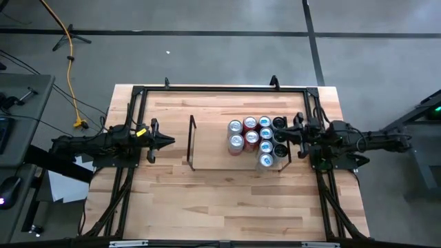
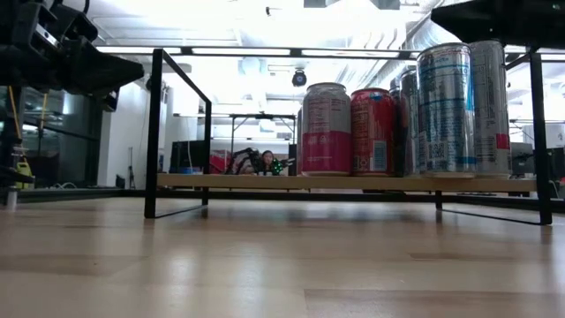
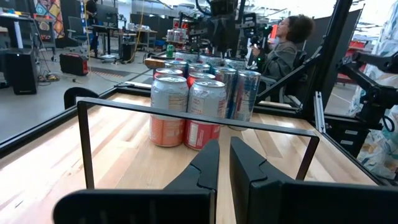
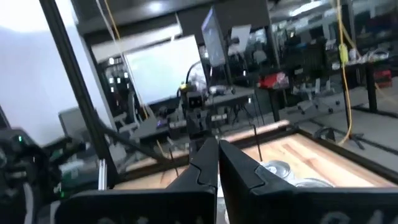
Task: Place canned beverage on shelf
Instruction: Return to Home Position
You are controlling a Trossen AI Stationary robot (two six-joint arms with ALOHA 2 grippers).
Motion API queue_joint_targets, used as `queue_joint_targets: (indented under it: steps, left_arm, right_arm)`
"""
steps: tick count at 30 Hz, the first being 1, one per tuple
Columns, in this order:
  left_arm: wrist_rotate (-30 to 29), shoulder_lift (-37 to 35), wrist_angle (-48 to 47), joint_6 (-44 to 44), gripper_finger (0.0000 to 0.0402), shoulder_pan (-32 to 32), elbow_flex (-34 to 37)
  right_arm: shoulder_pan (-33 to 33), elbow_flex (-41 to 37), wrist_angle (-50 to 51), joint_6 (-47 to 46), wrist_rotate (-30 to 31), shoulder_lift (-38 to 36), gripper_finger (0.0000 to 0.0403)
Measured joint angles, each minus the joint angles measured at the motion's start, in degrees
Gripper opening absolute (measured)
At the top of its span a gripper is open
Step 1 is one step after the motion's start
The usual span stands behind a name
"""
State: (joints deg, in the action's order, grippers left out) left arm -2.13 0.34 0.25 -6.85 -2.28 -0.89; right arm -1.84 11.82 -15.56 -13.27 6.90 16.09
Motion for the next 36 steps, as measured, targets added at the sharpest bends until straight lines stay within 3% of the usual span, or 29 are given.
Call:
queue_joint_targets:
  steps: [7, 13, 21, 36]
  left_arm:
    - [0.0, 0.01, -0.02, 0.0, 0.0, 0.0, 0.0]
    - [0.0, 0.0, 0.0, 0.0, 0.0, 0.0, 0.0]
    - [0.0, 0.02, -0.02, 0.0, 0.0, 0.0, 0.0]
    - [0.0, 0.02, -0.01, 0.0, 0.0, 0.0, 0.0]
  right_arm:
    - [1.38, -6.84, -9.51, 0.82, -0.02, -7.4, 0.0]
    - [1.88, -10.91, -10.89, 1.37, -0.02, -13.01, 0.0]
    - [1.88, -11.24, -6.92, 7.05, -0.02, -15.93, 0.0]
    - [1.86, -11.26, 0.07, 6.6, -2.89, -15.81, 0.0]
